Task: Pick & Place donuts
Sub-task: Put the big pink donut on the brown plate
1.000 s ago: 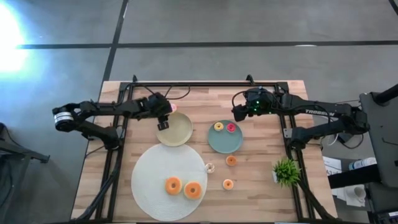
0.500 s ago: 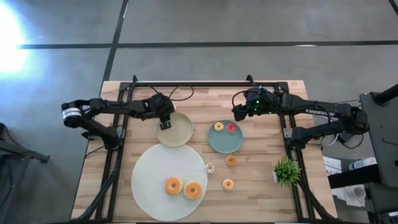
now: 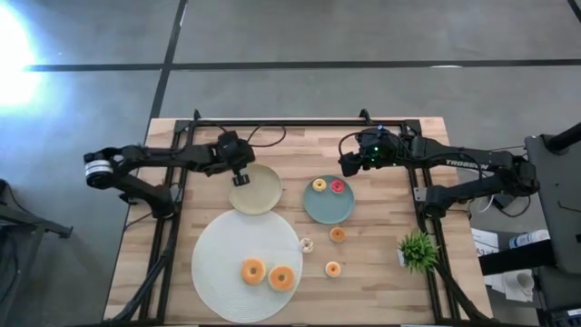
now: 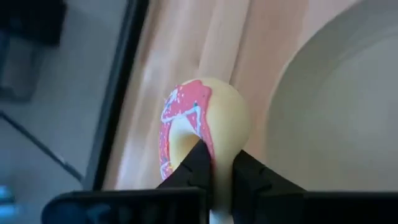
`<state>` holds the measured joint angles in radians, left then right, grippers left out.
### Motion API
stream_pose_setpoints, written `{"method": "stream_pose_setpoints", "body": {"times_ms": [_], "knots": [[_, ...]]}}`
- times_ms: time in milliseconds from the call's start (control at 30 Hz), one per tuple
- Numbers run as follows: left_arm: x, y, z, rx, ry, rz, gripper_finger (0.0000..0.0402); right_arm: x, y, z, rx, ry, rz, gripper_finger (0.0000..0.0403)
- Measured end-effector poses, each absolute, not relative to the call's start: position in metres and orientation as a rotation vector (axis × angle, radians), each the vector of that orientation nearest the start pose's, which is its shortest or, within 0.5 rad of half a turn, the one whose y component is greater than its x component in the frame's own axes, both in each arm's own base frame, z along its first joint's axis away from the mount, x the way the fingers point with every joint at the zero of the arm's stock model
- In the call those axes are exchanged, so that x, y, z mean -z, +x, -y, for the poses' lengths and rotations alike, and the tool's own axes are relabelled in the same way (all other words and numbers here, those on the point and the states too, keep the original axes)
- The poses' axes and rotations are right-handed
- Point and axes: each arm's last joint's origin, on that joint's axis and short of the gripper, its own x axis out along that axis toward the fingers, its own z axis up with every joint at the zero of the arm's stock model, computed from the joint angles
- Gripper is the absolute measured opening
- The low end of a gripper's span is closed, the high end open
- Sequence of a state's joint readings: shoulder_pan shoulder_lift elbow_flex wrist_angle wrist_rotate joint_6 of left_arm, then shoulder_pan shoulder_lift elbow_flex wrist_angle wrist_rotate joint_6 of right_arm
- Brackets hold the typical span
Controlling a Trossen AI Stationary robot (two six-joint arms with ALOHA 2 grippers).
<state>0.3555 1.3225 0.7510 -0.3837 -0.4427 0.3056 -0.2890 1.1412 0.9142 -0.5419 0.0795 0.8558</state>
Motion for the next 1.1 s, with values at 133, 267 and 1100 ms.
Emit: {"method": "stream_pose_setpoints", "body": {"times_ms": [133,267,1100], "knots": [[-0.231,0.232,-0.062,-0.412,0.445,-1.040,0.0007,-0.280,0.221,0.068,0.660,0.884,-0.574,0.0167],[-0.228,0.229,-0.019,-0.190,0.565,-1.045,0.0006,-0.280,0.221,0.068,0.660,0.883,-0.573,0.0167],[-0.188,0.209,0.001,-0.295,0.174,-1.268,0.0137,-0.280,0.222,0.068,0.657,0.892,-0.566,0.0167]]}}
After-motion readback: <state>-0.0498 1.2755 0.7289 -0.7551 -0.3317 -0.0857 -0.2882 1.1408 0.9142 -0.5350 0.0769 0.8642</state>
